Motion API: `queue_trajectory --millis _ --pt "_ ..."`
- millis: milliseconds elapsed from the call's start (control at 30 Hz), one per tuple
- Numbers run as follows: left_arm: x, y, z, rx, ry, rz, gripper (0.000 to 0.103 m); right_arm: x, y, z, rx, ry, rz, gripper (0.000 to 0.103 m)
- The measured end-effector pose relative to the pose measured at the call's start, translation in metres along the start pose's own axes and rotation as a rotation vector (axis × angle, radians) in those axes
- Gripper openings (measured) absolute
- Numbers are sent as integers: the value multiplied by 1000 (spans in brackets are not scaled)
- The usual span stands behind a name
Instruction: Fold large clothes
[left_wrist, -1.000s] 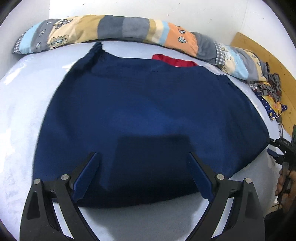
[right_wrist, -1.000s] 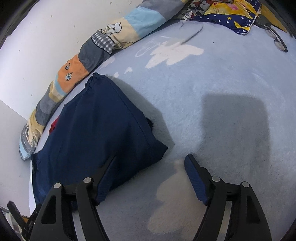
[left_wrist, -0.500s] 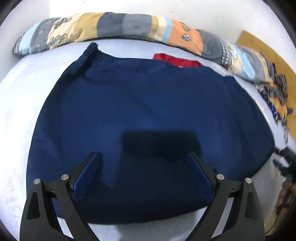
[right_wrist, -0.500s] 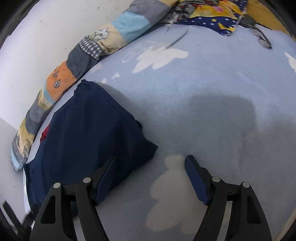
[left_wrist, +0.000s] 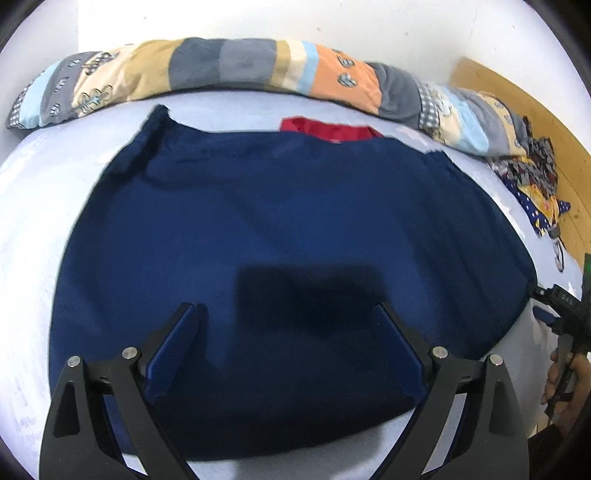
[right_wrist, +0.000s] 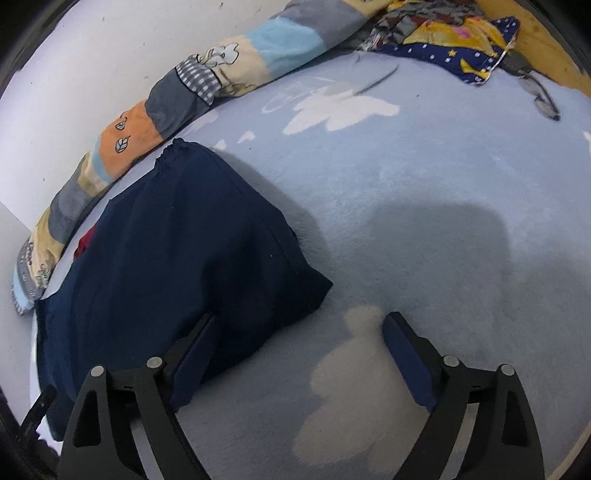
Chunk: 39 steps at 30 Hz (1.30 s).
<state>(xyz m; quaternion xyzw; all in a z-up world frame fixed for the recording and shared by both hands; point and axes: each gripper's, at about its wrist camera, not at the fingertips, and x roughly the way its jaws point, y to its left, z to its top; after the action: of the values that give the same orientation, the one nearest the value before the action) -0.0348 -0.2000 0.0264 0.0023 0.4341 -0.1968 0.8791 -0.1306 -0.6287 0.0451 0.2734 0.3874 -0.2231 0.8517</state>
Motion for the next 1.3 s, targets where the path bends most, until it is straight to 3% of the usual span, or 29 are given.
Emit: queue_trajectory --millis 100,233,433,500,567,633,767,900,967,1033,1067,1133,1200,1233,1300 --pt "0 7 7 -32 5 7 95 4 -3 4 35 24 49 103" --pt "-9 9 7 -100 12 -39 95 6 -4 9 54 56 73 103" --pt "-31 -11 -3 -104 -13 24 95 1 -16 16 132 166 152 102" --pt "-42 -19 -6 -103 -12 54 95 -9 -26 14 217 158 209 102" --pt "-64 -30 -11 -116 -41 93 95 -13 -32 11 266 206 280 96" --pt "-84 -40 -11 -130 -46 96 95 -32 -32 9 255 168 339 86" --pt "-127 -57 -13 -107 -115 139 95 -70 -21 12 104 57 346 78" --pt "-139 -53 -16 -111 -54 124 95 -77 -12 3 -29 26 334 77" --pt "-148 -49 -11 -75 -58 134 95 -67 -24 -4 17 53 381 73" --pt "-153 -43 -10 -62 -88 152 95 -53 -35 -5 160 105 404 56" --pt "-154 -37 -10 -73 -97 155 95 -50 -35 -3 201 108 446 55" --pt "-145 -27 -14 -115 -85 134 95 -50 -26 0 245 138 418 55" --pt "-131 -17 -19 -149 -68 114 95 -52 -22 6 376 179 482 56" --pt "-127 -17 -20 -156 -63 108 95 -60 -17 16 383 149 482 56" --pt "-112 -17 -21 -164 -43 84 95 -68 -7 33 272 78 398 56"
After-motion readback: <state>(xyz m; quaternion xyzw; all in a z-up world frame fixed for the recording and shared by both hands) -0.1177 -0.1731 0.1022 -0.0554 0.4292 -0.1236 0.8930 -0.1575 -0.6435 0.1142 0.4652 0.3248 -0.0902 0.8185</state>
